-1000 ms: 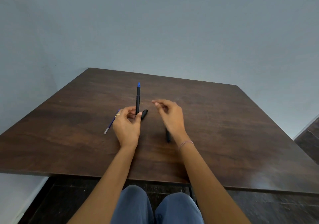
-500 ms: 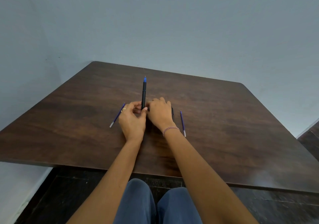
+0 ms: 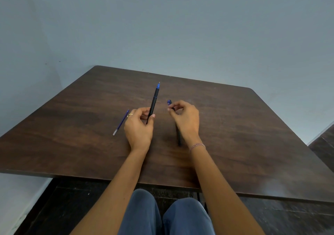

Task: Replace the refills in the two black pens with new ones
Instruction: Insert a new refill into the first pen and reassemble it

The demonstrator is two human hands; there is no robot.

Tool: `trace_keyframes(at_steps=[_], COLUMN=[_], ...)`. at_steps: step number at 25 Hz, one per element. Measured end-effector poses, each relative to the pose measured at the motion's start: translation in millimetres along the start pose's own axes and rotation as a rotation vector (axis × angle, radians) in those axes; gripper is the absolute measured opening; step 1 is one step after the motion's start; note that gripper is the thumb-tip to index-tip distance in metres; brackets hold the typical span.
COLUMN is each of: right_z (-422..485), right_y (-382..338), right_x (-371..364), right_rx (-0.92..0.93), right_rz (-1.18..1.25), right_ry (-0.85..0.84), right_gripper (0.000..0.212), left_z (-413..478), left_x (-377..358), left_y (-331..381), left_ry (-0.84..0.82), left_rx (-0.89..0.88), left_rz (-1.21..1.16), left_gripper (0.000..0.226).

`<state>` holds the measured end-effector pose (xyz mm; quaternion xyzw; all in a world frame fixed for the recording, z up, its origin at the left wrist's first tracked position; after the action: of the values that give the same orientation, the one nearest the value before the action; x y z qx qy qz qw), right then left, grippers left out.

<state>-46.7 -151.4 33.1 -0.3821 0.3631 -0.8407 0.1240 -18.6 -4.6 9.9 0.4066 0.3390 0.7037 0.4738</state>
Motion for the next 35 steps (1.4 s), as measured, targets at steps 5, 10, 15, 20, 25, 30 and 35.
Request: trace_keyframes(at_steps=[5,10,15,20,25,30,35], right_z=[-11.9,-16.3,-13.2,-12.3,-10.5,-9.9,-11.9], right_y=[25.1,42.7,46.5,46.5,47.6,47.1,43.2], right_x=[35.4,45.3,45.2,46.5,44.2,41.6,39.9], right_rx=[-0.059,-0.11,-0.169,-0.164,-0.165,-0.165,-0.116], right_rz=[0.406,0.62,0.836,1.062,1.132,1.061,0.998], right_ry=[0.175,0.264,0.301,0.327,0.322,0.271,0.174], right_gripper=[0.028,0.042,0.039,0.039,0.037,0.037,0.036], left_z=[-4.4,-5.1,-5.7,-6.7,-6.4,-6.2,-6.7], left_x=[-5.6,-7.3,-8.7,-9.2,-10.2,-10.9,-11.7], left_y=[5.8,7.3,7.7,7.4,7.1,6.6,6.6], left_ry=[-0.102,-0.147,-0.195,-0.237,-0.246,-0.245,-0.268], left_rx=[-0.134,-0.139,-0.164,-0.182,-0.195,-0.213,-0.253], left_rz=[0.108,0.171,0.191,0.182,0.186,0.195,0.176], left_gripper=[0.02,0.02,0.023,0.023,0.024,0.025,0.025])
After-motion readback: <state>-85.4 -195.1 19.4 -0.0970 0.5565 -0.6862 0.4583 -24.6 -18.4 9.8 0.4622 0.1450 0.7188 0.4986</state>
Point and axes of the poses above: each hand's wrist, its own z-axis towards the middle knuckle, its own x-axis out of the back of the hand, y = z × x, the point moved 2 cm from there along z, towards the middle knuckle, and after that the axes turned 2 degrees about z, right-handed, at the moved point
